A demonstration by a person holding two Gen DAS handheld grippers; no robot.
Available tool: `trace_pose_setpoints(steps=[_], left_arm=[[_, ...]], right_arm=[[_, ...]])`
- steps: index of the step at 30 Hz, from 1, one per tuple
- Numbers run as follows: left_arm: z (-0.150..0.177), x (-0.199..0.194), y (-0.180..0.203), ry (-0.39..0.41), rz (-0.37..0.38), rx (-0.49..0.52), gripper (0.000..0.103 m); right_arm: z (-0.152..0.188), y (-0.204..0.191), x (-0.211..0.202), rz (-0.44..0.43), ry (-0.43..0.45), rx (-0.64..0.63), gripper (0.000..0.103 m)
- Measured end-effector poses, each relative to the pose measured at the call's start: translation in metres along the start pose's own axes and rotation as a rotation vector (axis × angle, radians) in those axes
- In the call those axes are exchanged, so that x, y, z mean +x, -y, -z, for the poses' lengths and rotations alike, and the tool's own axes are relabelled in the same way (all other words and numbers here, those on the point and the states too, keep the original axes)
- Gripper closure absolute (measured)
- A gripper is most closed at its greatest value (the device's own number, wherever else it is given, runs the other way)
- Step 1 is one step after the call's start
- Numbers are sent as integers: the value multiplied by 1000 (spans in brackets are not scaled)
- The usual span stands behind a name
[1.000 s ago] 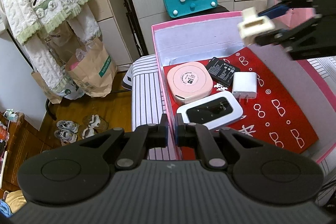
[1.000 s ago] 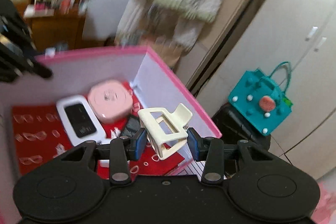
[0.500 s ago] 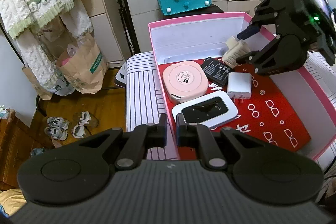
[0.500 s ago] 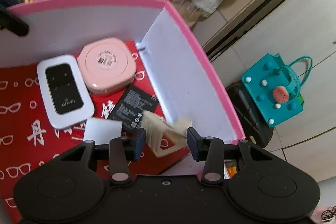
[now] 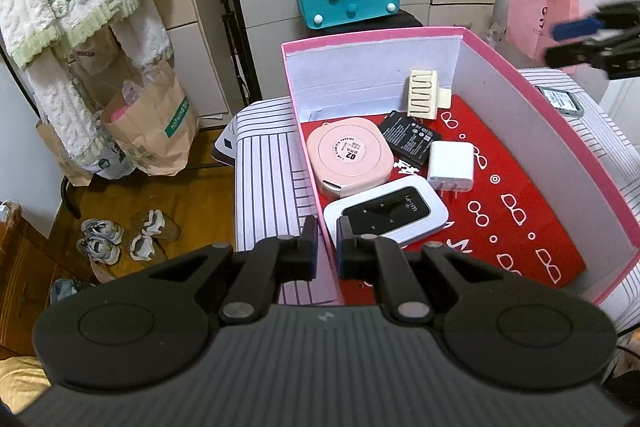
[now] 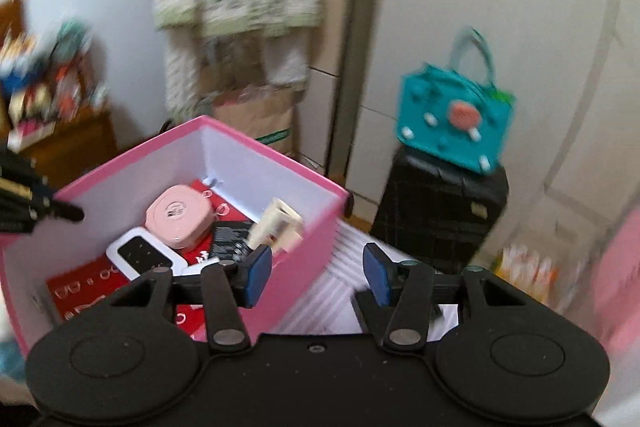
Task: Organize rigid objects
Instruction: 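Return the right gripper and grasp the grey rectangular device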
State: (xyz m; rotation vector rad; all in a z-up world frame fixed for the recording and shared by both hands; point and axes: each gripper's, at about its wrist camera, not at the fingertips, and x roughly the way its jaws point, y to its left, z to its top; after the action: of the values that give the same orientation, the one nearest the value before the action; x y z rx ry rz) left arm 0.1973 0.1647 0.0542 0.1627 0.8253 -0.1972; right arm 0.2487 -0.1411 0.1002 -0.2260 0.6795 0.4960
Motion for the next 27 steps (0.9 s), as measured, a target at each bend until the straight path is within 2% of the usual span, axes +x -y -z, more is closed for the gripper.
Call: trace_pose_setpoints(steps=[5, 10, 14, 17, 23, 27], left_arm=[[-1, 0, -2, -5, 6, -29, 95], [-3, 1, -3, -17, 11, -54, 95], [-4, 2, -3, -22, 4, -66, 95], [-5, 2, -2, -25, -3, -73, 95], [-6, 3, 2, -28, -24, -78, 95], [-9, 4, 5, -38, -40, -72, 95]], right_arm=[[37, 49, -9, 39, -15, 203, 46], [70, 92, -1, 77, -31, 339, 43], [88, 117, 17, 110, -49, 367, 43], [97, 138, 34, 85, -47, 389, 43], [98, 167, 69, 90, -57, 350, 43], [100, 182, 88, 85, -95, 389, 43]])
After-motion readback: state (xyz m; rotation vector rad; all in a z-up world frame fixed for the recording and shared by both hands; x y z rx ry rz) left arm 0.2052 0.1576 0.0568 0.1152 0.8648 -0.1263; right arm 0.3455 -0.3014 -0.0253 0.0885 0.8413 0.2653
